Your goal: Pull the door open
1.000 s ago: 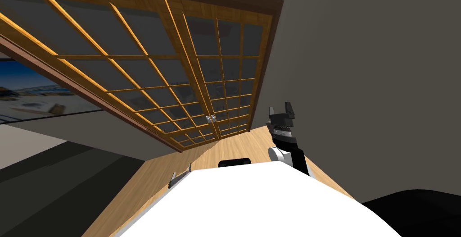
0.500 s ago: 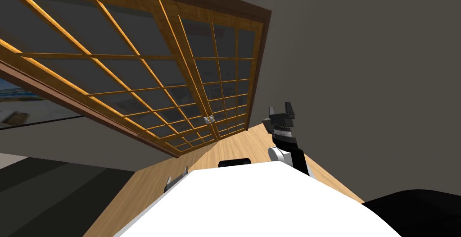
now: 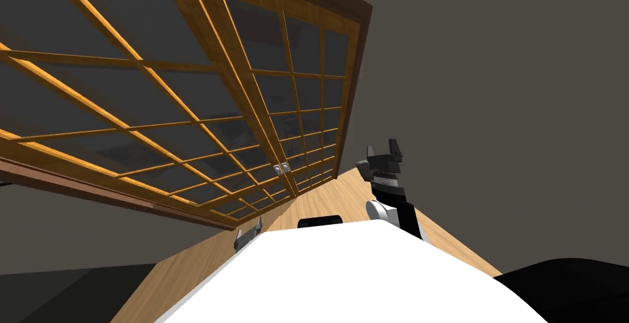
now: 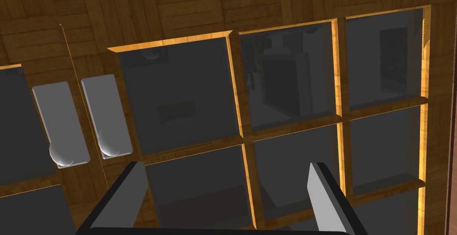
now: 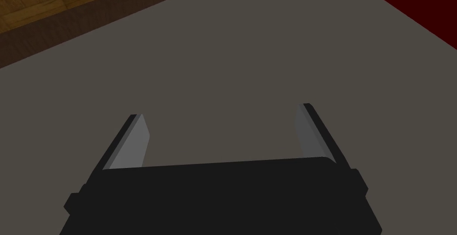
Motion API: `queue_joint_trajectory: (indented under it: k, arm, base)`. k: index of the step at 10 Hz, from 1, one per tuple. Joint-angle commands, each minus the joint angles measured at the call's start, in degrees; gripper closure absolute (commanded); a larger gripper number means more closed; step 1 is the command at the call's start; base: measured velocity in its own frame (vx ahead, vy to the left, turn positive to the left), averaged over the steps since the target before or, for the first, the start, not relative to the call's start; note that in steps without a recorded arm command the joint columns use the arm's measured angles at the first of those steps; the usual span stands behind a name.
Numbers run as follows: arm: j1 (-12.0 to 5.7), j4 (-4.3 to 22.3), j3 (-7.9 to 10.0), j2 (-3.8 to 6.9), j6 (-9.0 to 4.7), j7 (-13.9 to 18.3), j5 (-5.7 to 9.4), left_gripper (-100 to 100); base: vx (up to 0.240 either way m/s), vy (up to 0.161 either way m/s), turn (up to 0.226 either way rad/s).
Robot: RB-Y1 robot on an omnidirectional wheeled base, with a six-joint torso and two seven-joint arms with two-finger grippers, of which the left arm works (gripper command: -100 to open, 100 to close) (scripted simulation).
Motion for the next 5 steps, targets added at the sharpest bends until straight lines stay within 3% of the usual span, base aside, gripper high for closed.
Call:
queue_joint_trajectory:
  k: [1,5]
  arm:
    - [-1.46,-1.0,-0.09,-0.53,0.66,-0.1,0.05,-100]
    - [-4.44,-1.7,-0.60,-1.56,0.55,-0.3,-0.01,-100]
  base:
    - [0.169,0.067,-0.101]
    - [0.125,0.065,-0.087]
